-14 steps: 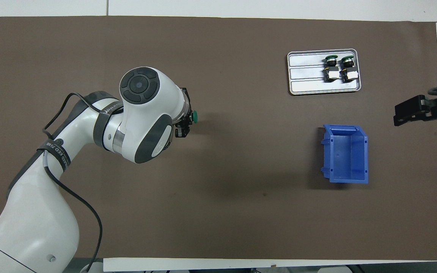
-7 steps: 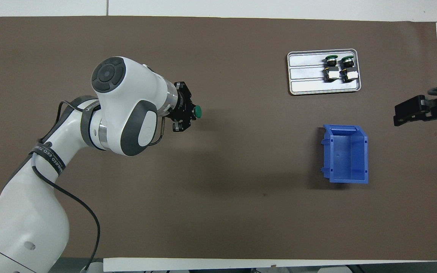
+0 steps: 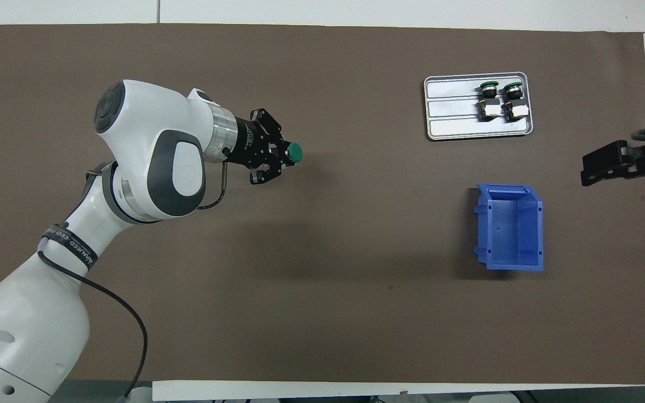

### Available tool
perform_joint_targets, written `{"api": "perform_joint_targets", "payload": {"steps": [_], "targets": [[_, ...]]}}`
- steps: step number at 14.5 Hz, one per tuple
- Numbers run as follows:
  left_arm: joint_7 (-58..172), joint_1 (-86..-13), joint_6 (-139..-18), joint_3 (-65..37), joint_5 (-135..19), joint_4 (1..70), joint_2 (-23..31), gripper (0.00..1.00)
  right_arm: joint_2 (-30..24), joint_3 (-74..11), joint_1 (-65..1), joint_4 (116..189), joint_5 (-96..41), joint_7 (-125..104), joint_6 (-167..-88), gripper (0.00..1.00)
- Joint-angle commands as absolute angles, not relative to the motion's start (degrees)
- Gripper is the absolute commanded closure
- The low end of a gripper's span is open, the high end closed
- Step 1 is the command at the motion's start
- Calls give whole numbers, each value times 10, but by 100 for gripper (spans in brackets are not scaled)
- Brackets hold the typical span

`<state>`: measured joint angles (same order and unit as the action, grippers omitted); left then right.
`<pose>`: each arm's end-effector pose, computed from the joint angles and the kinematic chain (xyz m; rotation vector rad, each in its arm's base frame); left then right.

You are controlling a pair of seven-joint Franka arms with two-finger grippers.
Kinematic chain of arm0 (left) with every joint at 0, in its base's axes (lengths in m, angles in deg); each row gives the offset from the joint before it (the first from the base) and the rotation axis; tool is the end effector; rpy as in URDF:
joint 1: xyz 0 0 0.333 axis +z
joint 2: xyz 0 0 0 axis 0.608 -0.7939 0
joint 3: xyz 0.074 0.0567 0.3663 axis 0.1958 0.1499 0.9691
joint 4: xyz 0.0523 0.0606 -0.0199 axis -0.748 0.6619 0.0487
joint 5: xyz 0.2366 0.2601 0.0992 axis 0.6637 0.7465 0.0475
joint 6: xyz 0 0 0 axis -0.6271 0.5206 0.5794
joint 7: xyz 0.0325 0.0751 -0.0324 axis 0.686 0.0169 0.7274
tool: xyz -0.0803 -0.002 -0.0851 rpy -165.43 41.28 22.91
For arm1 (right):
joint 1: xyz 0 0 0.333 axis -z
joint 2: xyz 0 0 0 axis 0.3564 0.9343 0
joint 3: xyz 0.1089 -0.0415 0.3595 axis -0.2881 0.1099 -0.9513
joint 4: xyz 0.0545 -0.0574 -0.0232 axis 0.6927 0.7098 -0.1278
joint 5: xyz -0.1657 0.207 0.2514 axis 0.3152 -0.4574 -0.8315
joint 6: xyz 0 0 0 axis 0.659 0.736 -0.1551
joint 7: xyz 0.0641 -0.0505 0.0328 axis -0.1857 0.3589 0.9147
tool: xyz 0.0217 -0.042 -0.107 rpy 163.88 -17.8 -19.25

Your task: Place and press button with both arms

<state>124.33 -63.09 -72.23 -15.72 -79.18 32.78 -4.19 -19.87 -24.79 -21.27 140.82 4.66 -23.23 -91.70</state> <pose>0.5516 -0.3358 0.4355 1.9506 1.7271 -0.6469 0.4953 0.0021 0.6710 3.0938 -0.1182 -0.2201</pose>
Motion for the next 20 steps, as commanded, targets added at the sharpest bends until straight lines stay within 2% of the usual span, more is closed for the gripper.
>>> {"api": "perform_joint_targets", "payload": {"steps": [1, 4, 9, 16, 20], "targets": [[1159, -622, -741, -159, -870, 387, -6, 84, -206, -247, -211, 1417, 45, -220, -919, 0], [1060, -607, -743, -159, -976, 425, 9, 84, -206, -247, -211, 1417, 45, -220, -919, 0], [959, -600, -732, -160, -1105, 447, 5, 85, -206, -247, -211, 1417, 45, -220, -919, 0], [833, -575, -630, -159, -1182, 490, 4, 86, -206, -247, -212, 1417, 45, -220, -919, 0], [745, -540, -572, -159, -1256, 537, 5, 86, -206, -247, -211, 1417, 45, -220, -919, 0]]}}
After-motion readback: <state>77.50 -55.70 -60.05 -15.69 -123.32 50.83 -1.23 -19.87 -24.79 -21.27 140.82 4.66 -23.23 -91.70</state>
